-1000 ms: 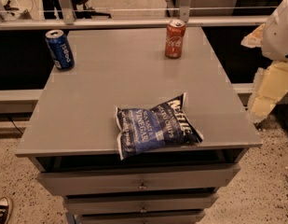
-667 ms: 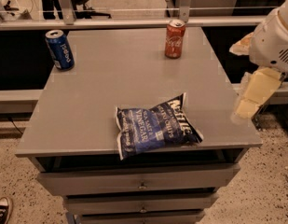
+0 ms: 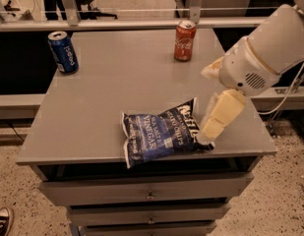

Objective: Move blue chip bag near coke can

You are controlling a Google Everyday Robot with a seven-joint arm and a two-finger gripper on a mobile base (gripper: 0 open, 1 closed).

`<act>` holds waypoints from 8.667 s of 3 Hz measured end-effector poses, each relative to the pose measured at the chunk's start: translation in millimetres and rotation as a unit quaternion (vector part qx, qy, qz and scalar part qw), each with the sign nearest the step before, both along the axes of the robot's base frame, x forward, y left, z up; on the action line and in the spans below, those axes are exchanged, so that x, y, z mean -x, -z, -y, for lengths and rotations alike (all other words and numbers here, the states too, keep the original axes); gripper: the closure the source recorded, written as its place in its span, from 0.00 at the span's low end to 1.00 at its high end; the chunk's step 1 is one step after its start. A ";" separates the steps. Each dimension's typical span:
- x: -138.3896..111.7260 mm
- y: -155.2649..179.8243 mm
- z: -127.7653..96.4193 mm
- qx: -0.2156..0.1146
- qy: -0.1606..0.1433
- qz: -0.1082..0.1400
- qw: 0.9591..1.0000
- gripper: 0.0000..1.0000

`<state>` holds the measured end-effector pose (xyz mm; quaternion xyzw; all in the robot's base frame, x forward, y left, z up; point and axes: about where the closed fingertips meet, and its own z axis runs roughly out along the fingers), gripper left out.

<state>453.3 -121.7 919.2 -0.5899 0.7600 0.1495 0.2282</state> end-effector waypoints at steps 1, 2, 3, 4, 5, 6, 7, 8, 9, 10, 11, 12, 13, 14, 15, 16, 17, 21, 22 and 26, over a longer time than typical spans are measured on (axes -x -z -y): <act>8.9 19.5 -35.5 -0.030 -0.018 -0.005 0.999 0.00; 13.1 39.4 -65.8 -0.050 -0.034 -0.002 0.998 0.00; 13.3 56.7 -86.1 -0.061 -0.045 0.000 0.997 0.17; 12.1 64.4 -92.3 -0.067 -0.049 0.006 0.997 0.39; 9.4 65.7 -90.2 -0.069 -0.048 0.013 0.996 0.63; 4.6 55.4 -86.0 -0.070 -0.049 0.025 0.996 0.86; -3.3 33.3 -77.0 -0.069 -0.049 0.048 0.995 1.00; -13.1 10.1 -64.9 -0.064 -0.044 0.072 0.994 1.00; -27.0 -19.0 -42.1 -0.063 -0.026 0.100 0.993 1.00; -27.0 -19.0 -42.2 -0.063 -0.026 0.100 0.993 1.00; -43.5 -23.5 -35.4 -0.055 -0.039 0.128 0.990 1.00; -71.8 -34.2 -22.0 -0.030 -0.059 0.173 0.983 1.00; -103.1 -39.5 -6.5 0.005 -0.090 0.213 0.973 1.00; -139.0 -33.7 15.7 0.037 -0.128 0.232 0.963 1.00; -176.8 -13.8 39.2 0.034 -0.162 0.219 0.962 1.00; -205.4 9.2 52.3 0.019 -0.188 0.198 0.962 1.00; -232.0 9.8 66.9 0.008 -0.195 0.207 0.959 1.00; -278.2 20.9 70.7 -0.015 -0.186 0.226 0.956 0.61; -281.5 27.6 66.2 -0.022 -0.187 0.222 0.957 0.37; -262.0 -3.4 47.5 -0.039 -0.185 0.222 0.956 0.00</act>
Offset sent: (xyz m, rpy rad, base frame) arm -0.0167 0.0983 -0.0626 0.1511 -0.0018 0.0998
